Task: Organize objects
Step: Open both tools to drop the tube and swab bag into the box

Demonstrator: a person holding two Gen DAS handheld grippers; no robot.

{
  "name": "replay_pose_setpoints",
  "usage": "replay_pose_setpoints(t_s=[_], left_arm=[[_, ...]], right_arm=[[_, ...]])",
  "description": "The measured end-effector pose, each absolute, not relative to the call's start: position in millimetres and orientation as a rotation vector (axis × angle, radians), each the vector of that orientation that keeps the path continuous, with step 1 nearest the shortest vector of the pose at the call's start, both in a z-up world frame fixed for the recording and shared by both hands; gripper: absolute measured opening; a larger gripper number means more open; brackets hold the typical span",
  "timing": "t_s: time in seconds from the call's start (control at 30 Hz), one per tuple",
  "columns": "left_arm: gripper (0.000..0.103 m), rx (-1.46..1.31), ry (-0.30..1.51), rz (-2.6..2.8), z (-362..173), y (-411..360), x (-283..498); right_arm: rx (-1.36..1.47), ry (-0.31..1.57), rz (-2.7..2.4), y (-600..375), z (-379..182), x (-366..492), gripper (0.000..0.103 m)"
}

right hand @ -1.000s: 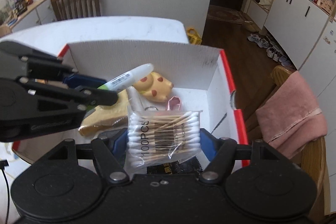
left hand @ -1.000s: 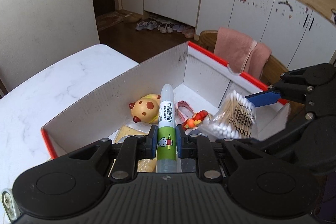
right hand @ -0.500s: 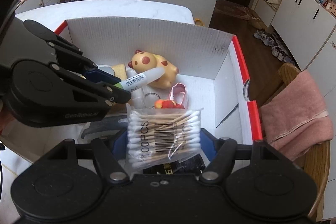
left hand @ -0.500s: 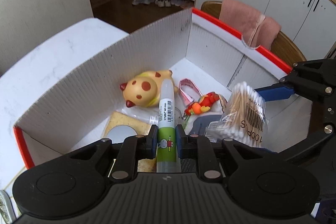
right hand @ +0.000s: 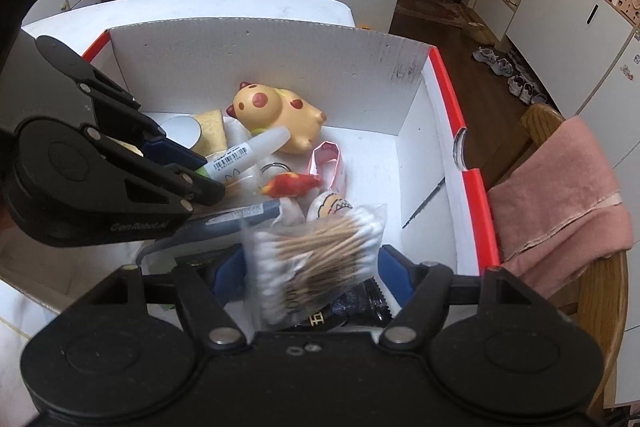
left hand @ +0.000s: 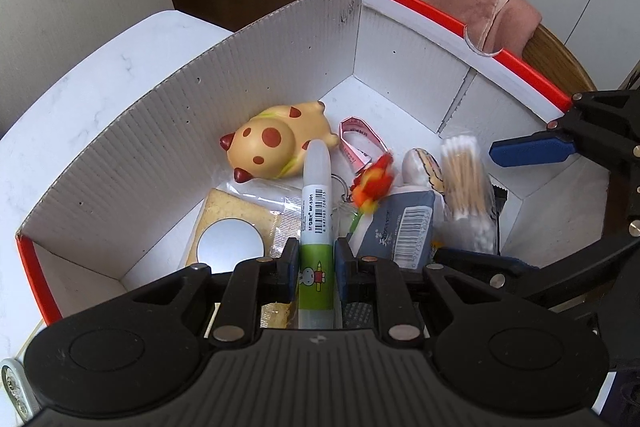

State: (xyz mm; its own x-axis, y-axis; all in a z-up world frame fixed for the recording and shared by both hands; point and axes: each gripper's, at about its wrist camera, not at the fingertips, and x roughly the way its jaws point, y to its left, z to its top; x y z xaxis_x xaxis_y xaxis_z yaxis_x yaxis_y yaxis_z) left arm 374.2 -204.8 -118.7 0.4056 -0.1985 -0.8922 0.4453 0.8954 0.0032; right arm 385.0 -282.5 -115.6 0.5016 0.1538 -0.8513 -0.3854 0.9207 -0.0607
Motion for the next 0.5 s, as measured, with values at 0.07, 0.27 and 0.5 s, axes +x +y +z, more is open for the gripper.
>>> replay_pose_setpoints(t_s=[0.07,0.27,0.5], left_arm=[[0.017,0.252,1.079,-0.412,-116.7,-204.7,372.8],[0.017,0.22,1.059,-0.411,-107.8,-200.6,365.9],[0.017,0.154,1.009,-0.426,-89.0,-190.1,352.0]], right_arm=[[-0.258,0.989,0.33,-282.6,-114.4,384.5,0.074],[-0.245,0.966,0.333,-284.8,-108.4,380.1,0.077],[-0.212,0.926,0.354,-290.2,-90.8,368.6,0.078]])
